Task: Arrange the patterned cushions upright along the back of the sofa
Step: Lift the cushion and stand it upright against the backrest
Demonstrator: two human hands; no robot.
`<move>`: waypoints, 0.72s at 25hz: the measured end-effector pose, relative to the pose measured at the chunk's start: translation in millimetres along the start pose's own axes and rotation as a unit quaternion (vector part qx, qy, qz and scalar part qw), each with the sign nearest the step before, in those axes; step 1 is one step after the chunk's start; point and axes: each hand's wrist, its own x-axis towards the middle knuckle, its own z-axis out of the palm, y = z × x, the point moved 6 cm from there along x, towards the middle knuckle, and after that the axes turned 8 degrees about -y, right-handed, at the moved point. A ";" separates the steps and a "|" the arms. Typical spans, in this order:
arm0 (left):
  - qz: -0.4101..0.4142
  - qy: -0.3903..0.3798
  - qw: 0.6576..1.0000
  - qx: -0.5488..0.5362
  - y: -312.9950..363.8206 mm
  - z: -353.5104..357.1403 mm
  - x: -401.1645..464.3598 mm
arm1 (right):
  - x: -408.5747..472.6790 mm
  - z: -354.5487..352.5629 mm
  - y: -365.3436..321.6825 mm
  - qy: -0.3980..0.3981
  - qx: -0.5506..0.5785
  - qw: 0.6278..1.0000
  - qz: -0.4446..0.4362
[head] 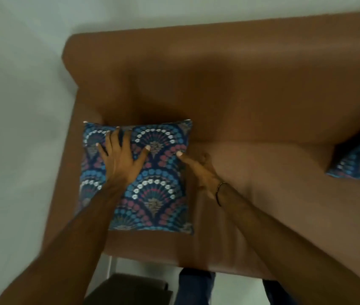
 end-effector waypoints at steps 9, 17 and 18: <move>-0.265 -0.008 0.901 -0.342 -112.4 -12.7 -30.7 | 31.7 33.5 6.6 -0.006 0.001 0.999 -0.035; -0.061 -0.045 0.899 -0.432 113.6 26.6 -24.4 | -71.6 -176.4 -40.1 0.096 0.000 0.988 -0.119; -0.033 -0.063 0.898 -0.434 146.5 41.2 -20.5 | -86.9 -210.7 -46.0 0.125 -0.016 0.983 -0.131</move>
